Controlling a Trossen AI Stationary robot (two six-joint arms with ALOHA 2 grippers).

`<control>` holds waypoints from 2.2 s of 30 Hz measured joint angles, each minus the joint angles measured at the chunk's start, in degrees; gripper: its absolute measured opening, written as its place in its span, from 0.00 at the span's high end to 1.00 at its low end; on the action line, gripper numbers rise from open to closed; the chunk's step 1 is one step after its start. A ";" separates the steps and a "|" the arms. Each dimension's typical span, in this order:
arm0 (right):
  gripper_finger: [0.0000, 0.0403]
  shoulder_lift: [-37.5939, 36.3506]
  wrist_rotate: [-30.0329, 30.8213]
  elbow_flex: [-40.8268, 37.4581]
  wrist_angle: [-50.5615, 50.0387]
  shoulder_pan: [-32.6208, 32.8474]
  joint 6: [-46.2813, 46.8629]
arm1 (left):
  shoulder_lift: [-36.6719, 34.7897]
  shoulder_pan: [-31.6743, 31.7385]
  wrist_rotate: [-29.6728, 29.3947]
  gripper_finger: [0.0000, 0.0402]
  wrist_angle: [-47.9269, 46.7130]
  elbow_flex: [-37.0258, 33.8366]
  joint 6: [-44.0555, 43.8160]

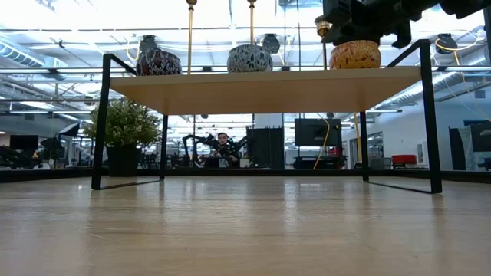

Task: Pick & Place candle stick holders
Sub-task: Put the gold candle holder onto the shelf

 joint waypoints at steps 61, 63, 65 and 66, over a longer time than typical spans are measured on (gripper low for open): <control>1.00 -11.50 -74.39 5.07 -27.76 -3.01 34.84 | -3.85 18.35 13.99 0.23 -19.69 0.00 2.64; 1.00 -11.50 -77.44 5.07 -28.41 -7.45 34.27 | -3.87 20.15 14.44 0.23 -19.69 0.00 3.69; 1.00 -11.50 -81.94 5.19 -28.53 -11.68 33.45 | -3.97 22.23 16.17 0.23 -19.65 0.00 4.69; 1.00 -11.50 -84.23 5.76 -29.55 -13.65 32.84 | -4.08 23.39 17.23 0.23 -19.52 0.00 5.37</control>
